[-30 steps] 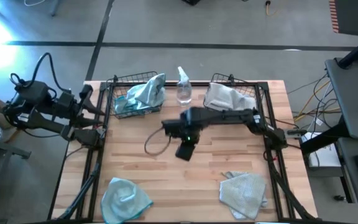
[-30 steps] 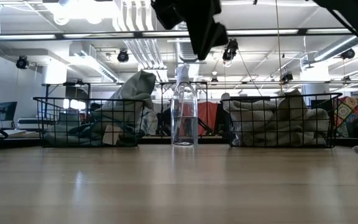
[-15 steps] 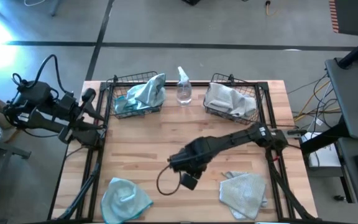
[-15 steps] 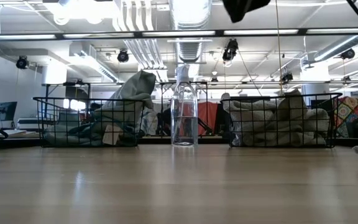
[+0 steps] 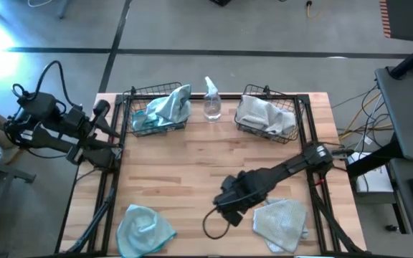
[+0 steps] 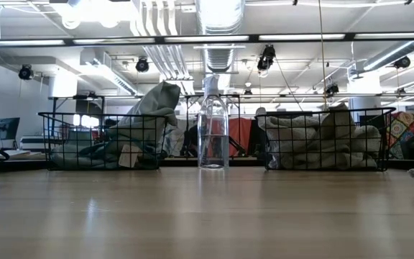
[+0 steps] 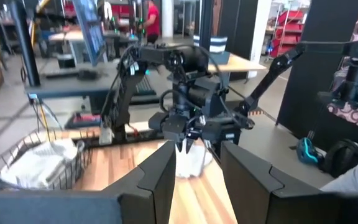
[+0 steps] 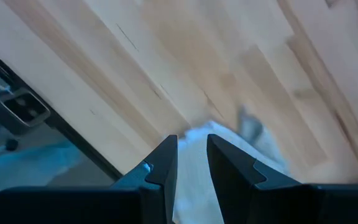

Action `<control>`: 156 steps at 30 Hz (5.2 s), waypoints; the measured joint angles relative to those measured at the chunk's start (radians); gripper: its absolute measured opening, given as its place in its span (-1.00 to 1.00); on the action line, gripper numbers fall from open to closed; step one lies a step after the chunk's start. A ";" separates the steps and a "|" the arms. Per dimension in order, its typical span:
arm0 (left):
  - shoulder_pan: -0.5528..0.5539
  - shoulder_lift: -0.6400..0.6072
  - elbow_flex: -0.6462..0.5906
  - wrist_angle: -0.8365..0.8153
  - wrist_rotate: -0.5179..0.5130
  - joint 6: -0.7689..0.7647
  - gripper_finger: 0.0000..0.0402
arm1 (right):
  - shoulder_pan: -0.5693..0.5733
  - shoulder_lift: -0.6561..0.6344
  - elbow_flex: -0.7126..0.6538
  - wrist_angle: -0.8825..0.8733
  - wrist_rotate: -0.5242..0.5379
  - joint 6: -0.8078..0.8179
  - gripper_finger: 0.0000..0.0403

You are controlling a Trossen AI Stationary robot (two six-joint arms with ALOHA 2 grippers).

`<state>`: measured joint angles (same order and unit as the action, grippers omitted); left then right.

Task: Sort microfiber towel by color & place in baskets
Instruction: Put the gray microfiber towel into the right black wire basket

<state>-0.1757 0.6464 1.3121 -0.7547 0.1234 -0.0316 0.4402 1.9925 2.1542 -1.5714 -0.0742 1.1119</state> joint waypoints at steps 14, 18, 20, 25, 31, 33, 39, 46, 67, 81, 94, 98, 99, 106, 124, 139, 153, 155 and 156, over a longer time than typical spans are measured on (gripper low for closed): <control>0.001 0.063 0.000 0.158 -0.099 0.000 -0.43 | 0.084 -0.370 -0.480 0.039 0.077 -0.004 -0.59; 0.001 0.104 0.000 0.202 -0.115 -0.004 -0.43 | 0.099 -0.473 -0.622 0.106 0.075 -0.009 -0.59; 0.001 0.126 0.000 0.231 -0.116 -0.004 -0.43 | 0.101 -0.522 -0.693 0.156 0.070 -0.005 -0.59; 0.001 0.163 0.000 0.278 -0.116 -0.004 -0.43 | 0.103 -0.628 -0.857 0.271 0.075 0.014 -0.59; 0.001 0.183 0.000 0.294 -0.116 -0.004 -0.43 | 0.109 -0.688 -1.036 0.402 0.054 0.014 -0.59; 0.001 0.184 0.000 0.298 -0.116 -0.004 -0.43 | 0.119 -0.701 -1.089 0.472 0.035 0.014 -0.59; 0.001 0.180 0.000 0.299 -0.116 -0.004 -0.43 | 0.171 -0.709 -1.197 0.619 0.011 0.041 -0.59; 0.001 0.173 0.000 0.299 -0.117 -0.004 -0.43 | 0.222 -0.688 -1.265 0.621 -0.073 0.133 -0.59; 0.001 0.173 0.000 0.296 -0.116 -0.015 -0.43 | 0.250 -0.678 -1.326 0.798 -0.188 0.186 -0.33; 0.001 0.174 0.000 0.287 -0.116 -0.034 -0.43 | 0.253 -0.489 -1.327 0.811 -0.199 0.141 -0.14; 0.001 0.174 0.000 0.289 -0.116 -0.039 -0.43 | 0.253 -0.359 -1.325 0.847 -0.203 0.081 -0.28; 0.001 0.174 0.000 0.289 -0.116 -0.039 -0.43 | 0.253 -0.361 -1.325 0.855 -0.203 0.089 -0.45; 0.001 0.174 0.000 0.289 -0.116 -0.039 -0.43 | 0.253 -0.364 -1.325 0.857 -0.202 0.092 -0.50; 0.001 0.174 0.000 0.287 -0.116 -0.039 -0.43 | 0.253 -0.385 -1.325 0.861 -0.195 0.093 -0.81; 0.001 0.174 0.000 0.281 -0.114 -0.034 -0.43 | 0.253 -0.516 -1.331 0.853 -0.146 0.201 -0.86; 0.001 0.153 0.000 0.178 -0.111 -0.004 -0.43 | 0.253 -0.781 -1.329 0.887 0.261 0.451 -0.86; 0.000 0.093 0.000 0.145 -0.111 0.053 -0.43 | 0.253 -0.969 -1.328 1.096 0.854 0.332 -0.86; 0.001 0.084 0.000 0.139 -0.111 0.053 -0.43 | 0.253 -0.993 -1.324 1.122 0.932 0.280 -0.86; 0.000 0.079 0.000 0.130 -0.111 0.053 -0.43 | 0.253 -1.003 -1.322 1.132 0.970 0.254 -0.86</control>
<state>-0.1753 0.7257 1.3125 -0.6246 0.0124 0.0216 0.6933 0.9898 0.8321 -0.4397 0.8962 1.3655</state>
